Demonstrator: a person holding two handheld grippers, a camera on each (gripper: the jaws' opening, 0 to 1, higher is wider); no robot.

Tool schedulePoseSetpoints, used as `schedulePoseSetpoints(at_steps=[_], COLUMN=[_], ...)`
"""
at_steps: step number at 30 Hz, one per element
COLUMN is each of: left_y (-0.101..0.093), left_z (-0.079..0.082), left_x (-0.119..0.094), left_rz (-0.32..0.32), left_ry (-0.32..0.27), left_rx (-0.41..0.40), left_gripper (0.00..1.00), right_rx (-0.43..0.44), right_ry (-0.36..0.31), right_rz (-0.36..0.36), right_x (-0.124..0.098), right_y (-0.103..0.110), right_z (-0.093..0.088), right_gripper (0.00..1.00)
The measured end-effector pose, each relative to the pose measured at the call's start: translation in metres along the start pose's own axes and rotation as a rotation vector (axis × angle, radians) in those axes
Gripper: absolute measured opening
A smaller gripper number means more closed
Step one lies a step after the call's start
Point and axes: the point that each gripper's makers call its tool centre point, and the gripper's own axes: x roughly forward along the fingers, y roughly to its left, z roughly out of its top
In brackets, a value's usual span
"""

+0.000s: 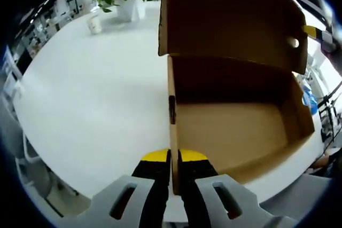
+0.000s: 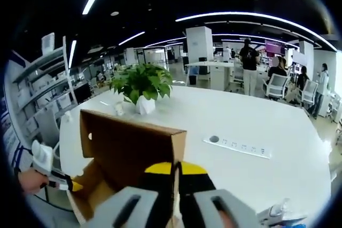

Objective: Operate the shoe box by opening the lid, removing the specified soft item, and placing it in the target area until the item is outside and the box remains undamaged.

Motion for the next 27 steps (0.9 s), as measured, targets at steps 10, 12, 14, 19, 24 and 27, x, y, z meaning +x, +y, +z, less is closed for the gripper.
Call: schedulePoseSetpoints(at_steps=[10, 12, 14, 19, 24, 27], left_y=[0.000, 0.000, 0.000, 0.002, 0.002, 0.003], left_z=[0.003, 0.003, 0.004, 0.007, 0.009, 0.010], left_x=[0.001, 0.001, 0.002, 0.004, 0.004, 0.005], left_rz=[0.005, 0.007, 0.008, 0.015, 0.017, 0.022], left_ry=[-0.008, -0.010, -0.012, -0.022, -0.030, -0.038], left_rx=[0.012, 0.010, 0.007, -0.014, -0.030, -0.042], left_gripper=[0.02, 0.02, 0.02, 0.02, 0.02, 0.02], right_rx=[0.040, 0.044, 0.047, 0.056, 0.056, 0.057], right_ry=[-0.009, -0.011, -0.013, -0.018, -0.023, -0.028], right_rz=[-0.022, -0.023, -0.024, -0.027, -0.031, -0.034], right_x=[-0.009, -0.011, -0.013, -0.018, -0.024, -0.026], right_y=[-0.003, -0.002, -0.002, 0.000, 0.002, 0.004], right_z=[-0.010, -0.011, -0.013, -0.017, -0.020, -0.022], right_gripper=[0.00, 0.00, 0.00, 0.00, 0.00, 0.00])
